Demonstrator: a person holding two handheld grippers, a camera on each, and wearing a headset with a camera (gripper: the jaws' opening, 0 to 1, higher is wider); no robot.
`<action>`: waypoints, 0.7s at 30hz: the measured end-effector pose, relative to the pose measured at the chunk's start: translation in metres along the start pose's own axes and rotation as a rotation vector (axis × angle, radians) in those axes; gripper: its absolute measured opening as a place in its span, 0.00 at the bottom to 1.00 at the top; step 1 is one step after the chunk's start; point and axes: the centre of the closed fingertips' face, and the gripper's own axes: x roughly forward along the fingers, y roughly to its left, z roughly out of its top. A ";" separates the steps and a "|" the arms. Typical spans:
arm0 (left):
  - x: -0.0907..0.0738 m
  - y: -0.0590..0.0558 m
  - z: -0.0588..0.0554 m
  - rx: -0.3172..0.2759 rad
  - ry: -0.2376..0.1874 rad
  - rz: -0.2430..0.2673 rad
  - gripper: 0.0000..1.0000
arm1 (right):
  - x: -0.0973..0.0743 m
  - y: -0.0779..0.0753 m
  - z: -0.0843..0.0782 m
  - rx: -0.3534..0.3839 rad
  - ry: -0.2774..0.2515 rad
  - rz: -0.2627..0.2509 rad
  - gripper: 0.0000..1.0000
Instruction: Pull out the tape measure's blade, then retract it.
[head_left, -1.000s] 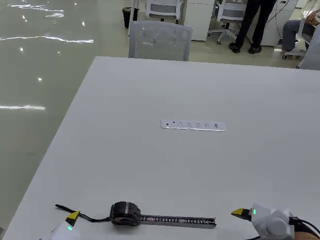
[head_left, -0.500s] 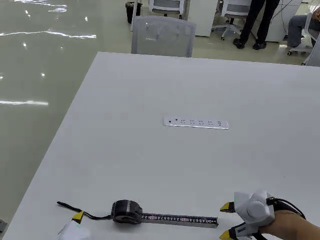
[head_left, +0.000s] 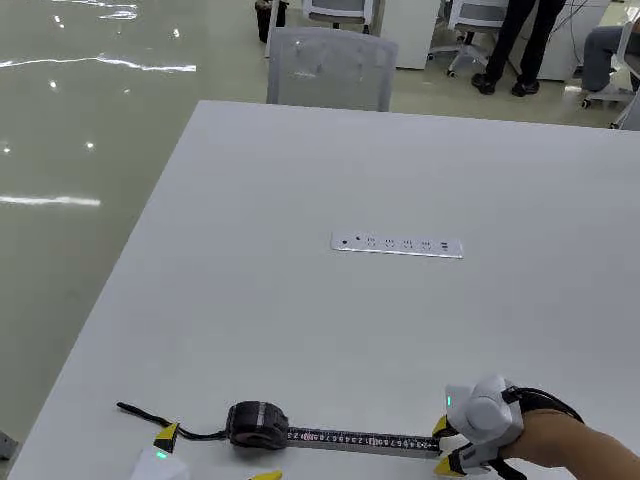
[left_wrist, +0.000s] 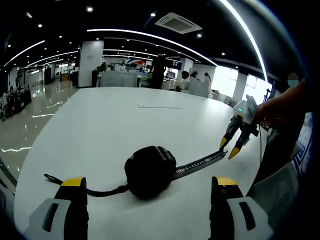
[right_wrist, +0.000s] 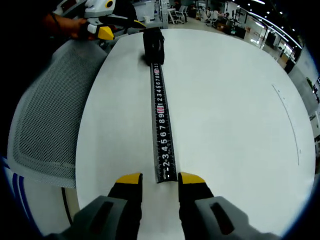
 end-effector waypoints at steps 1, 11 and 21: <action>-0.001 -0.001 -0.001 -0.001 0.002 -0.001 1.00 | 0.000 -0.001 0.000 -0.004 0.003 0.000 0.26; 0.000 0.000 0.000 0.007 -0.009 0.008 1.00 | 0.003 -0.006 -0.003 0.016 0.008 -0.016 0.15; 0.010 0.003 0.007 0.007 -0.007 0.093 1.00 | 0.005 -0.008 -0.002 0.024 0.071 -0.021 0.14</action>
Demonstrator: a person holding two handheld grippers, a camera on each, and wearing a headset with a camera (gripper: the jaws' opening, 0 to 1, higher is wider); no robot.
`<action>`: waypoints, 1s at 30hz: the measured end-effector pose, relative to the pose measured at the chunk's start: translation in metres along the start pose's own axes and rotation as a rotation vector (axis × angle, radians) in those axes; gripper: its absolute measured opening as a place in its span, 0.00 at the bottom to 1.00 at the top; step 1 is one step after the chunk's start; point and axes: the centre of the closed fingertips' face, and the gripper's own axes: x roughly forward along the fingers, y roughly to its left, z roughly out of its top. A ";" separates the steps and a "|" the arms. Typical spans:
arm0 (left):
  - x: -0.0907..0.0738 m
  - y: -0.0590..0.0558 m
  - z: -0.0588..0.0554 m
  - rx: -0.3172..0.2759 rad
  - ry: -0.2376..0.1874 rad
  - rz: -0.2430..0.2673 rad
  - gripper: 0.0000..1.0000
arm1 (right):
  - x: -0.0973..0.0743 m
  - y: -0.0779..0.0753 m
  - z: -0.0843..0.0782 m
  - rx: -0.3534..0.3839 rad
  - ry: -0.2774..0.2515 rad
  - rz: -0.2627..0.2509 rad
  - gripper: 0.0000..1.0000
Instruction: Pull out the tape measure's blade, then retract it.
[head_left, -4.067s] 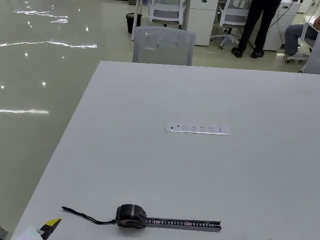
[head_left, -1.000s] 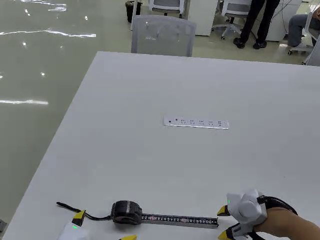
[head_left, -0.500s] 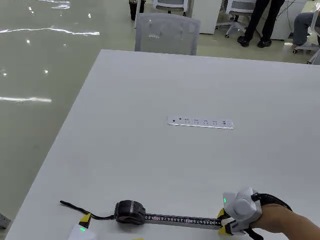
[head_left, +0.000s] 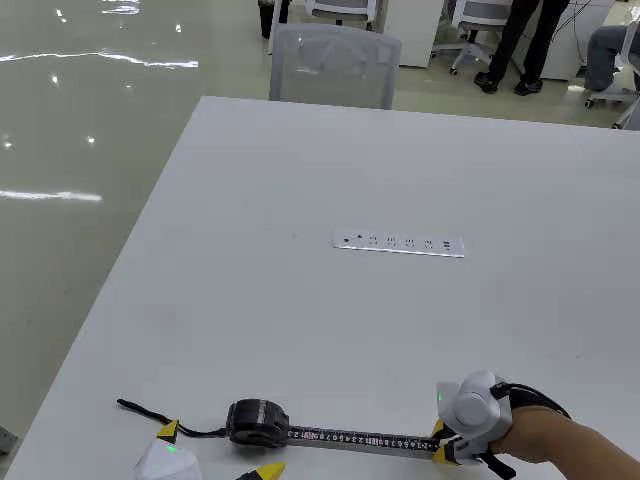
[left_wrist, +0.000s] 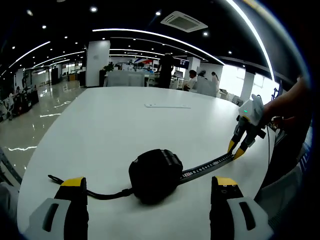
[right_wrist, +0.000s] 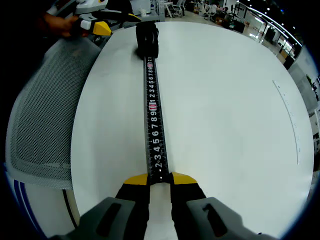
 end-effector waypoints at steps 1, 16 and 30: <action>0.002 -0.001 0.002 0.003 -0.006 0.008 1.00 | 0.000 0.000 0.000 0.008 0.005 0.000 0.14; 0.036 -0.013 -0.004 -0.150 0.033 0.104 0.81 | 0.001 -0.003 -0.002 0.112 0.103 -0.021 0.14; 0.052 -0.013 -0.017 -0.160 0.114 0.151 0.65 | 0.000 -0.002 -0.002 0.129 0.091 -0.028 0.14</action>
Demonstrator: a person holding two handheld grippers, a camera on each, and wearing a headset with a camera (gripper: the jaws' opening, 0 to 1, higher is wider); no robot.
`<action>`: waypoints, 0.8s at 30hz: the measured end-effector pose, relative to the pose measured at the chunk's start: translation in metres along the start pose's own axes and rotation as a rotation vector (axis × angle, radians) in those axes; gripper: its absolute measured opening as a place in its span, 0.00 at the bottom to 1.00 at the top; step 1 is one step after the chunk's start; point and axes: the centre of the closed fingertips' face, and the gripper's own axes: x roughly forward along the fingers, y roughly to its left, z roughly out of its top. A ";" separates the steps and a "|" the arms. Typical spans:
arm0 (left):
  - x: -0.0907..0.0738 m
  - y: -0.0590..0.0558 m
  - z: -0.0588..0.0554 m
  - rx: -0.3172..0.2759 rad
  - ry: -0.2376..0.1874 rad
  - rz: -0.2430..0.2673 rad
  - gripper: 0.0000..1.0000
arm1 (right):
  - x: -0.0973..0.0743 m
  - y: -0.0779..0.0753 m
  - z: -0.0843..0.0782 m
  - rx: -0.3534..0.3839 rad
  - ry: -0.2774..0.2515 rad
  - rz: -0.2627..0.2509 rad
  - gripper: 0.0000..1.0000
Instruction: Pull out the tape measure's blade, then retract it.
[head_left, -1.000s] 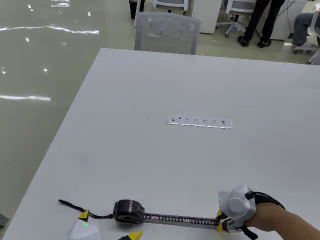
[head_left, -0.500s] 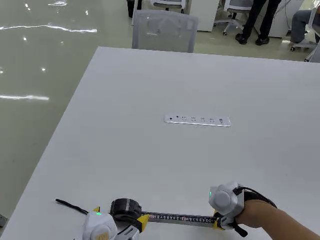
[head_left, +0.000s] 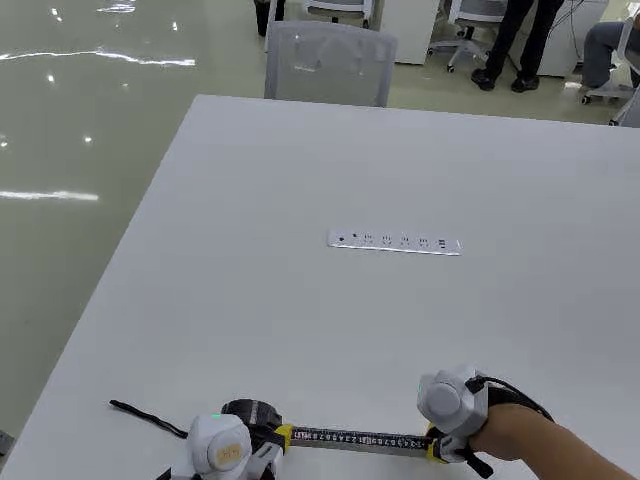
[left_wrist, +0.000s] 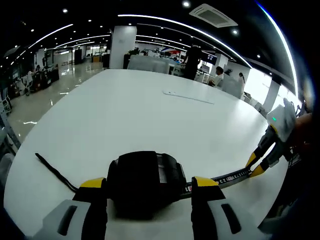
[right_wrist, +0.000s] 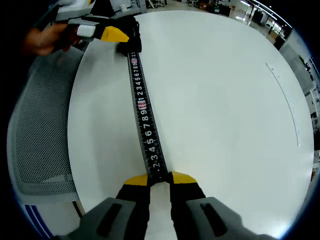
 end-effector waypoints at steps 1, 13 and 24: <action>0.004 0.002 -0.001 -0.015 0.010 0.026 0.65 | 0.001 0.000 0.000 0.009 -0.007 -0.005 0.14; 0.013 0.008 -0.002 -0.031 0.061 0.065 0.67 | 0.001 -0.001 0.000 0.021 -0.027 -0.001 0.13; 0.016 0.006 -0.006 0.054 0.097 0.045 0.66 | 0.001 -0.001 0.000 0.027 -0.037 -0.004 0.13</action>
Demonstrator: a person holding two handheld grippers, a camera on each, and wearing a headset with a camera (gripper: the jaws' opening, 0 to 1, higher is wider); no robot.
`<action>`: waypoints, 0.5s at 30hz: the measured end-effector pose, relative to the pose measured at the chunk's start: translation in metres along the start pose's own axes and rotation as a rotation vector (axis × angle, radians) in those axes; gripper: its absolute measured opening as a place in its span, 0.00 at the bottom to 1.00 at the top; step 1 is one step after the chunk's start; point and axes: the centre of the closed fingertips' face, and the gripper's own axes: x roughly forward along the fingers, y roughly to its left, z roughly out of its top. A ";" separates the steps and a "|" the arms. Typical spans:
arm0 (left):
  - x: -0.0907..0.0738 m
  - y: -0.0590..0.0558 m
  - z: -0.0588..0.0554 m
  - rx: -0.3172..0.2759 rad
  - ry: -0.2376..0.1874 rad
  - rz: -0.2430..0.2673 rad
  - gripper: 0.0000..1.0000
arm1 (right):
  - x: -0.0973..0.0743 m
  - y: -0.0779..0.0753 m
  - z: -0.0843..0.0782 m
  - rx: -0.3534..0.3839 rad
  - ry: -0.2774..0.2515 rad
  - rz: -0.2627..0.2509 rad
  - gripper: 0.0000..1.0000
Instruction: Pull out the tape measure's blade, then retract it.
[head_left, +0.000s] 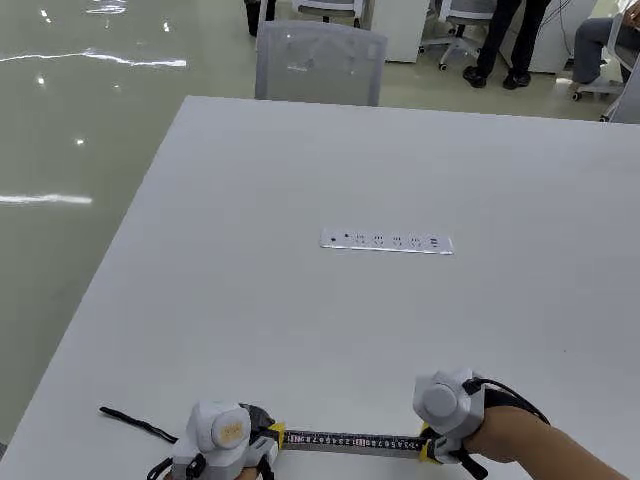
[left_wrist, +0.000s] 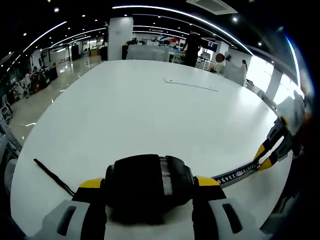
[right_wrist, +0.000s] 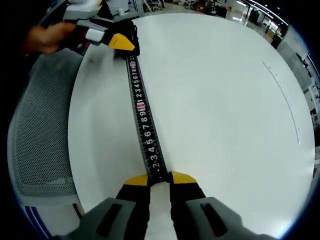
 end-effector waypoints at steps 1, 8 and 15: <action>0.000 0.000 0.000 -0.003 -0.011 0.000 0.66 | 0.000 0.000 0.000 0.000 -0.003 -0.002 0.13; 0.001 0.002 0.001 0.006 0.000 -0.007 0.64 | 0.000 0.000 0.001 0.005 -0.025 -0.009 0.14; 0.000 0.002 0.001 -0.004 -0.012 -0.015 0.64 | -0.002 0.002 0.001 -0.035 -0.056 -0.007 0.13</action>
